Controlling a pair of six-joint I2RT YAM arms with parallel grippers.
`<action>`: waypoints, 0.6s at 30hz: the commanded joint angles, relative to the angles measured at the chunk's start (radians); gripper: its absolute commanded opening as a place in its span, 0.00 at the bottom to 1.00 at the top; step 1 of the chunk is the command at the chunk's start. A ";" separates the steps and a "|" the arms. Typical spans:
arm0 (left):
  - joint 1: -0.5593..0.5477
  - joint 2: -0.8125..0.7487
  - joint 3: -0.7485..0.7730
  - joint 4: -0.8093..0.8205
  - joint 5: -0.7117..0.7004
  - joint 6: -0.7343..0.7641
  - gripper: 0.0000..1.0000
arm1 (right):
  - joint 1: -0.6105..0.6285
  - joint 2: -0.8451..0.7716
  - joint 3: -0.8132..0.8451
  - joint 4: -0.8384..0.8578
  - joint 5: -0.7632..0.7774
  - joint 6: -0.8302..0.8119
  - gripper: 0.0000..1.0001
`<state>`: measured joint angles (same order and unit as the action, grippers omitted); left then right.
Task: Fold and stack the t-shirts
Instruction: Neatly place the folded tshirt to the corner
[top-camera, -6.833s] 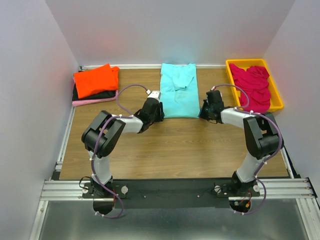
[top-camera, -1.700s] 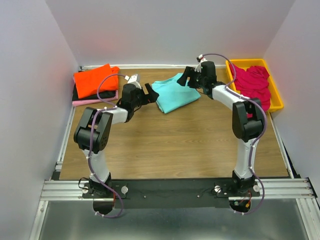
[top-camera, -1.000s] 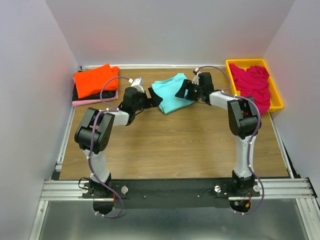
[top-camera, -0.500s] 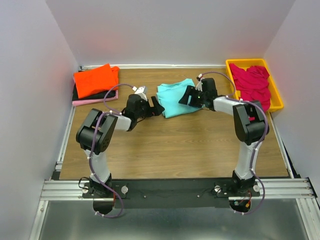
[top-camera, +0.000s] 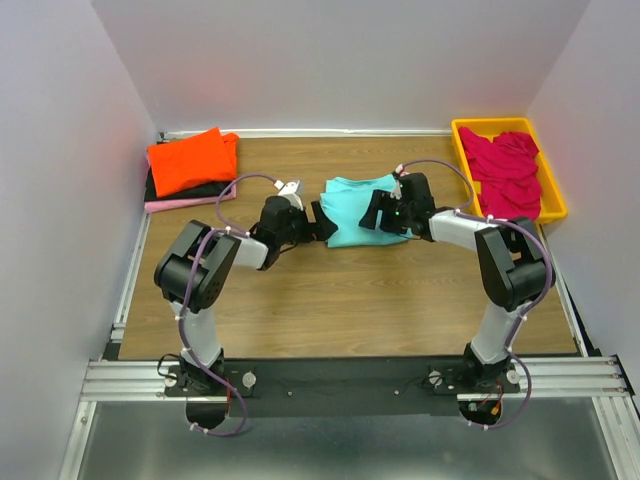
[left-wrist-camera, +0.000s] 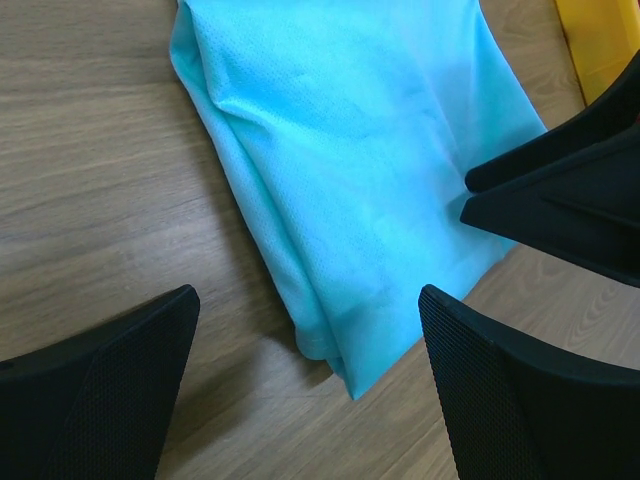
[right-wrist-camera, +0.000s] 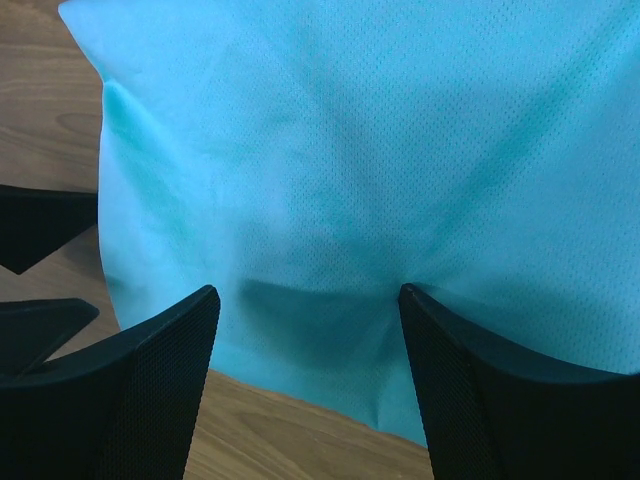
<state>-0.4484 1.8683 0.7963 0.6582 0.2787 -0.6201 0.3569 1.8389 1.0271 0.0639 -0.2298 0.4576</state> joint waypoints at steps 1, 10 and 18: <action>-0.039 0.034 0.027 0.001 -0.013 -0.021 0.98 | 0.014 0.008 -0.041 -0.128 0.037 0.015 0.80; -0.105 0.121 0.129 -0.055 -0.078 -0.033 0.98 | 0.025 0.011 -0.045 -0.119 0.018 0.009 0.80; -0.111 0.127 0.142 -0.092 -0.142 -0.055 0.74 | 0.030 0.011 -0.051 -0.099 -0.009 0.006 0.80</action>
<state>-0.5522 1.9659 0.9257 0.6334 0.1944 -0.6609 0.3676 1.8339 1.0233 0.0586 -0.2253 0.4629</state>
